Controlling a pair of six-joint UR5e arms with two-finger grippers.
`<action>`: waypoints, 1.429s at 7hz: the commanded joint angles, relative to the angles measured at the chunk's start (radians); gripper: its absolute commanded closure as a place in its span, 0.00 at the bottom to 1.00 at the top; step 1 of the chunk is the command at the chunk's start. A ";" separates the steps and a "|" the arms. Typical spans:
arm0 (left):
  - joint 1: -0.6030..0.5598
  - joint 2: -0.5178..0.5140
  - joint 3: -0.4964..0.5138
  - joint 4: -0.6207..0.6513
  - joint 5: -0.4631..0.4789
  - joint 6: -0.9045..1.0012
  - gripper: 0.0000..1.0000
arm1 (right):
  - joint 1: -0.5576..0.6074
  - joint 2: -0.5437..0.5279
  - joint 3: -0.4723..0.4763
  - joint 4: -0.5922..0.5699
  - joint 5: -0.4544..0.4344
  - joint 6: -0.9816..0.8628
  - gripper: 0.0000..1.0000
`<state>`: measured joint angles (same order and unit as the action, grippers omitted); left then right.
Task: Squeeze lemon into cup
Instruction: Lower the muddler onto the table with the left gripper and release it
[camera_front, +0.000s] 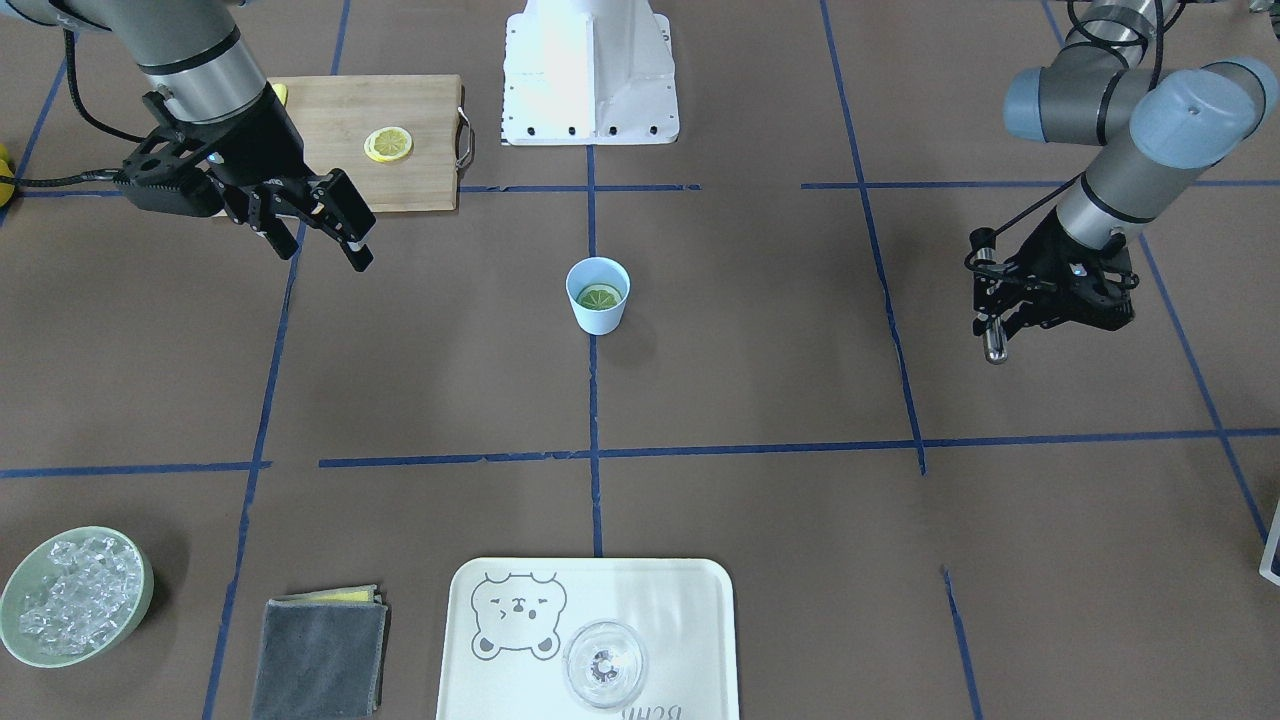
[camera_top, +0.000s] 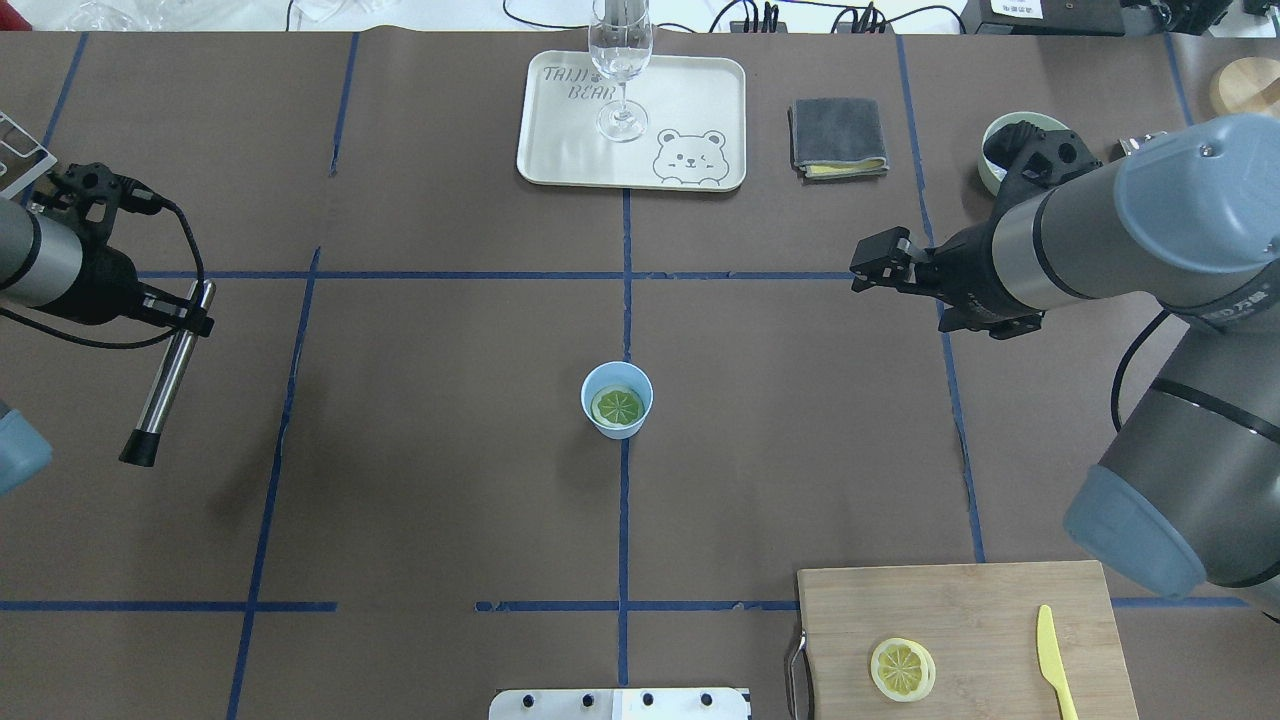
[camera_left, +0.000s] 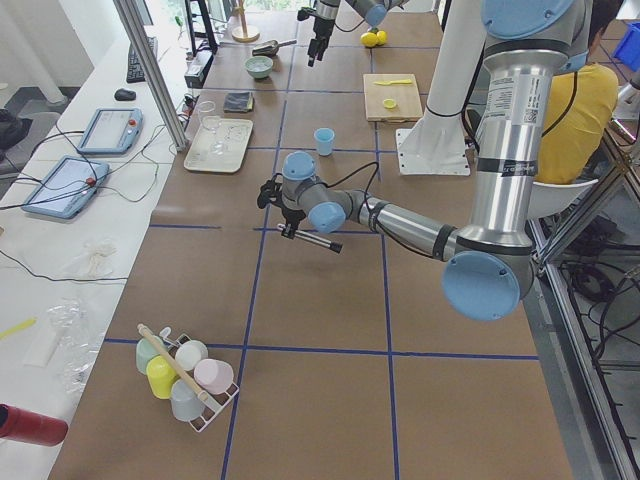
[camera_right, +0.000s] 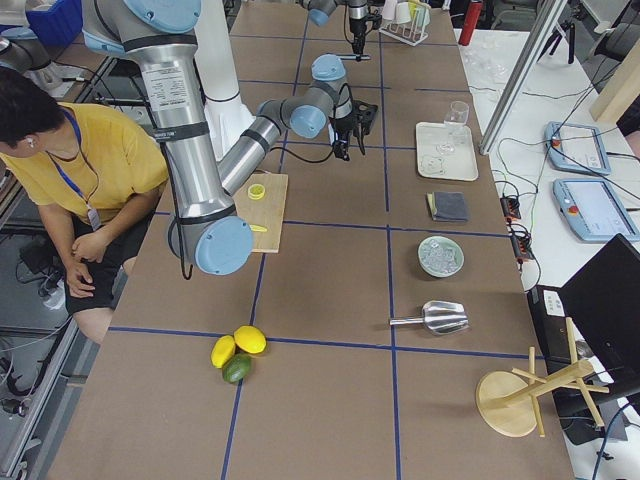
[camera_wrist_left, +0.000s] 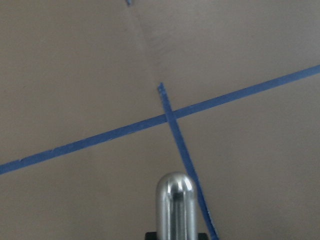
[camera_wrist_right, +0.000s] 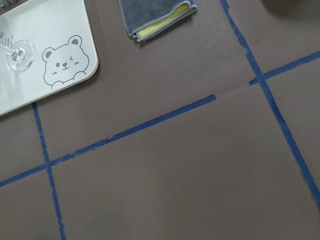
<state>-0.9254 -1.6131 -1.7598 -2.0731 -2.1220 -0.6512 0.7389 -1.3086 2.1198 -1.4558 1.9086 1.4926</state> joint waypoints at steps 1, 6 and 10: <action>-0.007 0.061 0.005 0.008 0.002 -0.016 1.00 | -0.001 0.003 0.000 0.000 0.001 0.000 0.00; -0.003 -0.039 0.066 0.205 0.013 -0.162 1.00 | -0.004 0.005 0.000 0.002 0.001 0.000 0.00; -0.003 -0.027 0.144 0.091 0.013 -0.126 1.00 | -0.004 0.008 0.008 0.002 0.001 0.000 0.00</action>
<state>-0.9284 -1.6388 -1.6267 -1.9725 -2.1093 -0.7824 0.7348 -1.3014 2.1226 -1.4535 1.9105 1.4926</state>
